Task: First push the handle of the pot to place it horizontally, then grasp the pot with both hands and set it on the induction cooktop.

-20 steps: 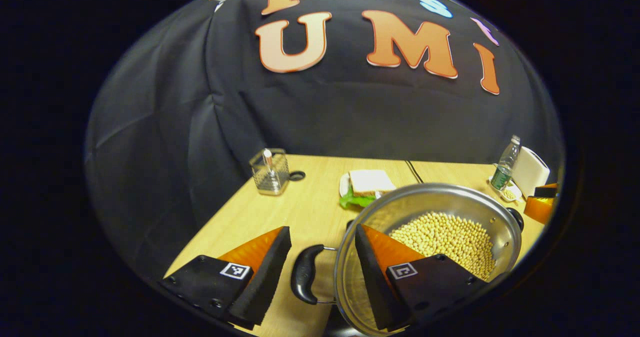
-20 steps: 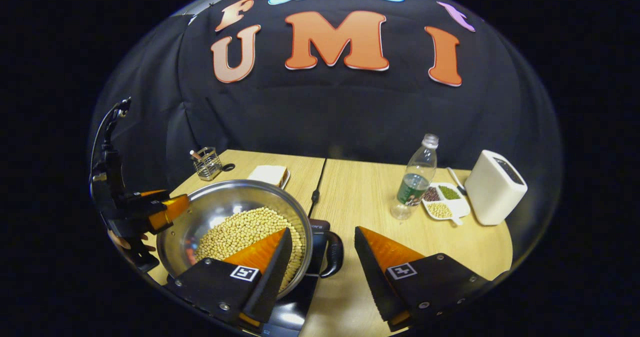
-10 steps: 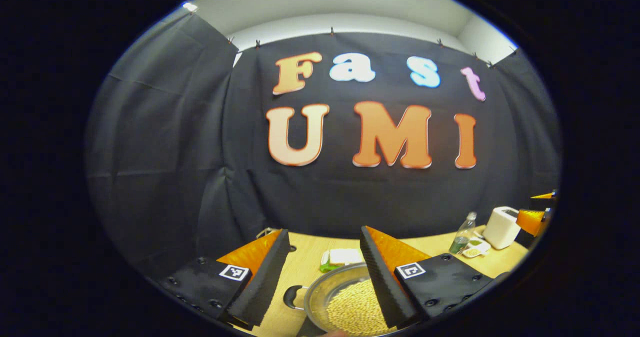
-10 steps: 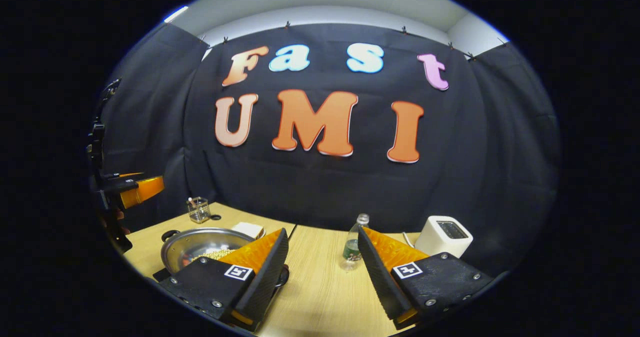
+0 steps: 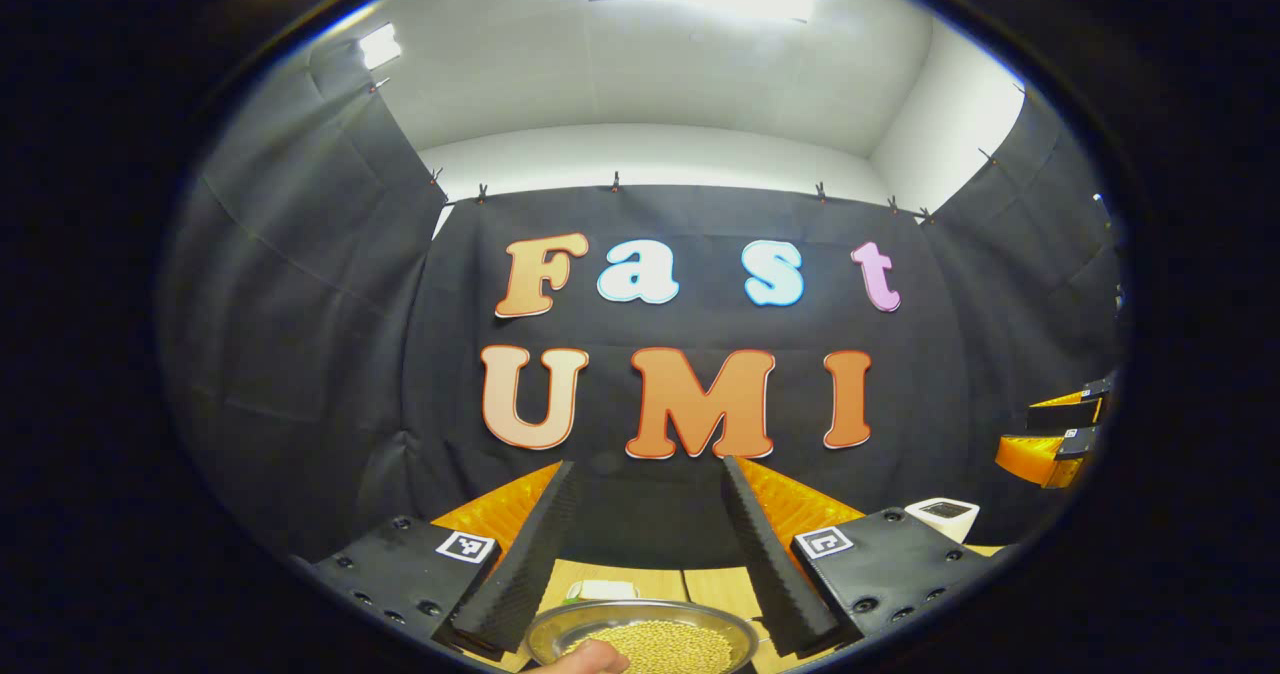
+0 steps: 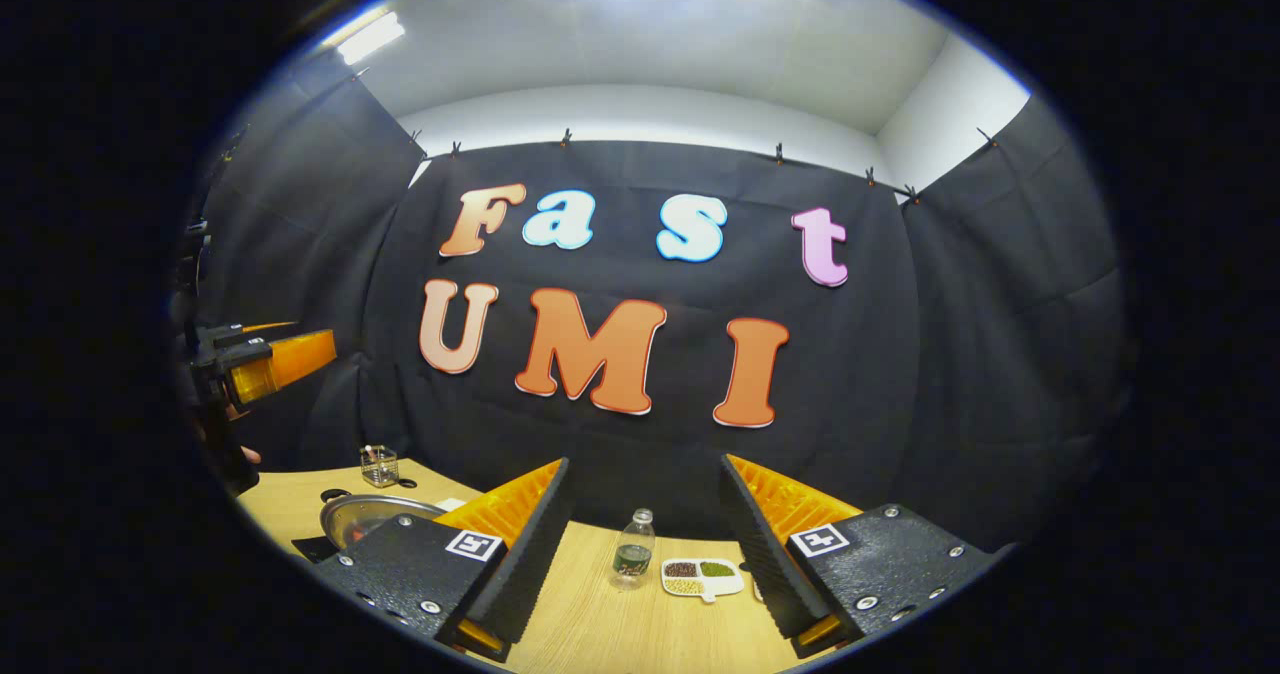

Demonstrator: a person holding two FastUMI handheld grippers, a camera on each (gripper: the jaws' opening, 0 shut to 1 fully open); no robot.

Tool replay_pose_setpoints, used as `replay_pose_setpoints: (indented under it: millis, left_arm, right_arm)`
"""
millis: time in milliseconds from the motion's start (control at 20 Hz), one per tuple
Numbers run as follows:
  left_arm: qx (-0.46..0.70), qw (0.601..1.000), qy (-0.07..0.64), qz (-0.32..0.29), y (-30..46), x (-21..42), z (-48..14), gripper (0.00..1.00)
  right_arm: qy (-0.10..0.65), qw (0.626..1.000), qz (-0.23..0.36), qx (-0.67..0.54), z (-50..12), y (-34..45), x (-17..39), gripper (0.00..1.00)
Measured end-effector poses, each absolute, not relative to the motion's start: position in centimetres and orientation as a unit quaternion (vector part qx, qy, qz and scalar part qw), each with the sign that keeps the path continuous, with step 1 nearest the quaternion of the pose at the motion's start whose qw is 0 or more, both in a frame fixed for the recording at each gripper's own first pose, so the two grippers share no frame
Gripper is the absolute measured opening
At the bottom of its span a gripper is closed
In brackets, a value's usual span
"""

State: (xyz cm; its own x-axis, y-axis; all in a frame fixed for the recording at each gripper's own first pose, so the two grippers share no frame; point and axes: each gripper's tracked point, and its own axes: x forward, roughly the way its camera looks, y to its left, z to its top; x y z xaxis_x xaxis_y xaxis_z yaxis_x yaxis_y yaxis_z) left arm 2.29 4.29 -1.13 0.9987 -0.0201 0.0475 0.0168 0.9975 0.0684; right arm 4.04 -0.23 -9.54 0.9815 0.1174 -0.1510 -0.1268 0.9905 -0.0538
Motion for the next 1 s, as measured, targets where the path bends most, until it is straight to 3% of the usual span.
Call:
replay_pose_setpoints:
  millis: [300, 500, 700, 750, 850, 900, 1000]
  left_arm:
    - [0.009, 0.999, -0.015, 0.041, 5.6, 1.0, 1.2, 0.99]
    - [-0.006, 0.998, -0.016, 0.063, 6.6, 0.8, 2.0, 0.95]
    - [-0.017, 0.995, -0.042, 0.092, 8.4, 0.3, 3.2, 0.97]
    - [-0.016, 0.994, -0.046, 0.097, 8.6, 0.3, 3.4, 0.92]
    - [-0.013, 0.994, -0.054, 0.098, 8.5, 0.2, 3.6, 0.93]
    - [-0.014, 0.994, -0.056, 0.094, 8.3, 0.2, 3.7, 0.98]
    - [-0.011, 0.995, -0.056, 0.087, 7.9, 0.2, 3.6, 0.95]
  right_arm:
    - [0.049, 0.997, 0.057, -0.018, -6.8, -2.1, 4.3, 0.9]
    - [0.065, 0.996, 0.057, -0.003, -8.2, -3.0, 4.1, 0.9]
    - [0.063, 0.997, 0.05, -0.001, -8.5, -3.8, 4.7, 0.9]
    - [0.062, 0.997, 0.051, 0.002, -8.5, -3.7, 4.8, 0.9]
    - [0.063, 0.997, 0.052, 0.008, -8.6, -3.7, 5.0, 0.9]
    - [0.06, 0.997, 0.052, 0.009, -8.4, -3.8, 5.1, 0.9]
    - [0.051, 0.997, 0.055, 0.009, -7.9, -3.7, 5.3, 0.9]
